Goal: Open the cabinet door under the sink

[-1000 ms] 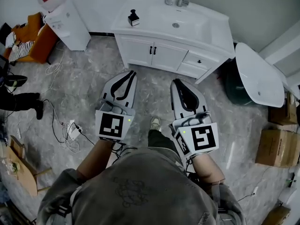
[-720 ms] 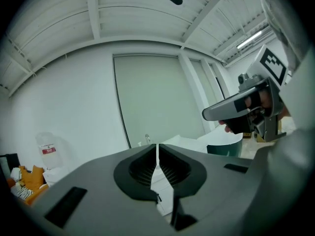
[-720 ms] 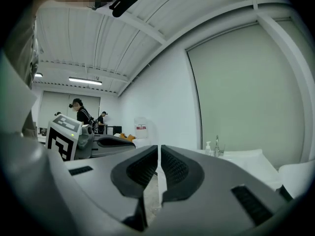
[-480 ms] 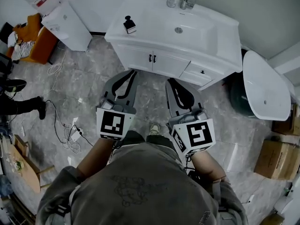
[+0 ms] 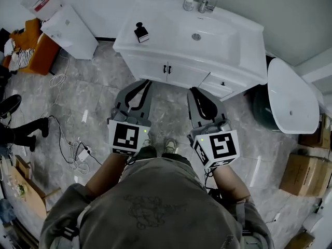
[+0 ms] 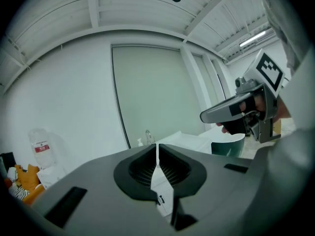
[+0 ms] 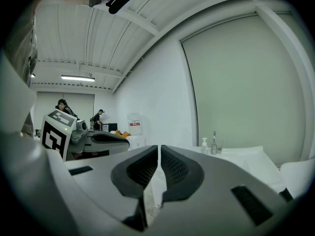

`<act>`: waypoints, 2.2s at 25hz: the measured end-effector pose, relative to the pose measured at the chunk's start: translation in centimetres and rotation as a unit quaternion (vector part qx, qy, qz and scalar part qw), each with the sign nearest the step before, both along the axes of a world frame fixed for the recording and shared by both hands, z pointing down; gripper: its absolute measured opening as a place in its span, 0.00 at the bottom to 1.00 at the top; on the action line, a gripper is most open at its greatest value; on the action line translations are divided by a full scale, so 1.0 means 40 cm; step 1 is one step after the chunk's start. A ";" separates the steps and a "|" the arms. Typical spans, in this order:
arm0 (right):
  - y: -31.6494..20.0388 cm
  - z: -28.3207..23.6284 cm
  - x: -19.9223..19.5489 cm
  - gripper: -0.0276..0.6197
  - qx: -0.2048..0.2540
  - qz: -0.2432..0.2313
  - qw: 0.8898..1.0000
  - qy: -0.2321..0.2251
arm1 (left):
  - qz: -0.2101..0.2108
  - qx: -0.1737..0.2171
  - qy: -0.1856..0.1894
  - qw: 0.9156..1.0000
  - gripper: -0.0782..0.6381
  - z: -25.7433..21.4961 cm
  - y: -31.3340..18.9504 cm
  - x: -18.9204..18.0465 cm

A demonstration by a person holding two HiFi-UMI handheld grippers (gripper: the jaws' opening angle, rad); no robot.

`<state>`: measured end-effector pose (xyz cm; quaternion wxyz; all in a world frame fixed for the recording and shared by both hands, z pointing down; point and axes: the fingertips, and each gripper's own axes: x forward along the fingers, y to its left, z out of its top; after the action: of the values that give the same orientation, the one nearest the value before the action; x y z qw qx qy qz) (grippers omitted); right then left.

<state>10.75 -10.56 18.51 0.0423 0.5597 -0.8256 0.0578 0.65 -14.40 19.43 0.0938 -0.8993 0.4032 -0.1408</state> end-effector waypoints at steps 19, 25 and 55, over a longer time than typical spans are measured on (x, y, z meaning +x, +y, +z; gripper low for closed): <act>-0.275 0.217 -0.043 0.10 -0.063 0.012 0.998 0.011 | 0.017 -0.048 -0.002 0.999 0.15 0.158 -0.237 -0.047; -0.359 0.364 -0.048 0.10 -0.106 0.017 0.994 0.008 | 0.018 -0.070 -0.007 0.997 0.15 0.247 -0.295 -0.046; -0.718 1.286 0.028 0.22 -0.201 0.115 0.972 0.046 | 0.028 -0.095 -0.010 0.995 0.15 0.949 -0.535 -0.013</act>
<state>11.89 -39.30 69.94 0.1855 0.6330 -0.7241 0.2012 0.13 -35.80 57.38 0.0160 -0.9137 0.3616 -0.1845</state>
